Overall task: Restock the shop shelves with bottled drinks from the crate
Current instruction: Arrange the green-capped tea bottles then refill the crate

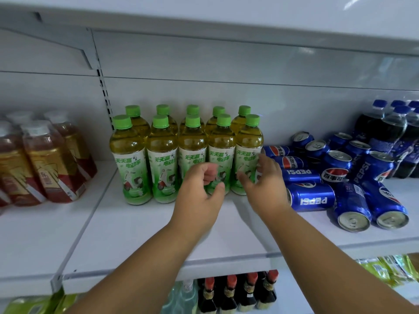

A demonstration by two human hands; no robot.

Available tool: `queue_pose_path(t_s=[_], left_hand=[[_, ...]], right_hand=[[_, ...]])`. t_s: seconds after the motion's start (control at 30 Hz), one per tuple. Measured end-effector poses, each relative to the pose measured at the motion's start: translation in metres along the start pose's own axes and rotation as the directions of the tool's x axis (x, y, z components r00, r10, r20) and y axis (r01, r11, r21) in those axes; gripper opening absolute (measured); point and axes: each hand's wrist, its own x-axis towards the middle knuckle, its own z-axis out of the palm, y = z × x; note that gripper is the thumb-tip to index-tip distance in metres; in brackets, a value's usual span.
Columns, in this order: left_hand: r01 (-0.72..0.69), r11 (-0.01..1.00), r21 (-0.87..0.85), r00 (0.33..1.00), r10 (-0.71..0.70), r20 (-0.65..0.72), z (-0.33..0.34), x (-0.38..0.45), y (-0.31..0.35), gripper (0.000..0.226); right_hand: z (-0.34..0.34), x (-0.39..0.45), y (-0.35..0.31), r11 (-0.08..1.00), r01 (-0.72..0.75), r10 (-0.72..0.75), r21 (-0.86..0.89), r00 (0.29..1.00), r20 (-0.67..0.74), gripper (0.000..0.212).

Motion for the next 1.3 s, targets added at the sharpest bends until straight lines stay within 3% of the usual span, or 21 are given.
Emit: queue_pose_path(t_s=[0.13, 0.37, 0.63, 0.93, 1.03, 1.3], left_hand=[[0.033, 0.999, -0.03, 0.999, -0.034, -0.039, -0.009, -0.015, 0.007, 0.035], [0.003, 1.0, 0.031, 0.995, 0.0, -0.105, -0.033, -0.058, 0.031, 0.038], [0.024, 0.984, 0.179, 0.983, 0.01, -0.185, -0.057, -0.155, 0.082, 0.034], [0.188, 0.954, 0.232, 0.943, -0.11, -0.313, -0.054, -0.326, 0.123, 0.045], [0.282, 0.937, 0.207, 0.918, -0.201, -0.341, -0.06, -0.38, 0.138, 0.045], [0.337, 0.921, 0.193, 0.862, -0.22, -0.458, -0.094, -0.484, 0.168, 0.046]], right_hand=[[-0.006, -0.028, -0.02, 0.999, 0.029, -0.03, 0.043, 1.0, 0.011, 0.059], [-0.027, -0.084, -0.054, 0.961, 0.176, -0.204, 0.211, 0.972, 0.115, 0.044], [-0.071, -0.166, -0.062, 0.891, 0.331, -0.413, 0.311, 0.875, 0.252, 0.047], [-0.113, -0.295, -0.036, 0.832, 0.289, -0.511, 0.473, 0.732, 0.451, 0.043], [-0.127, -0.343, -0.035, 0.834, 0.201, -0.5, 0.514, 0.67, 0.549, 0.042], [-0.146, -0.438, -0.053, 0.798, 0.221, -0.572, 0.56, 0.569, 0.591, 0.043]])
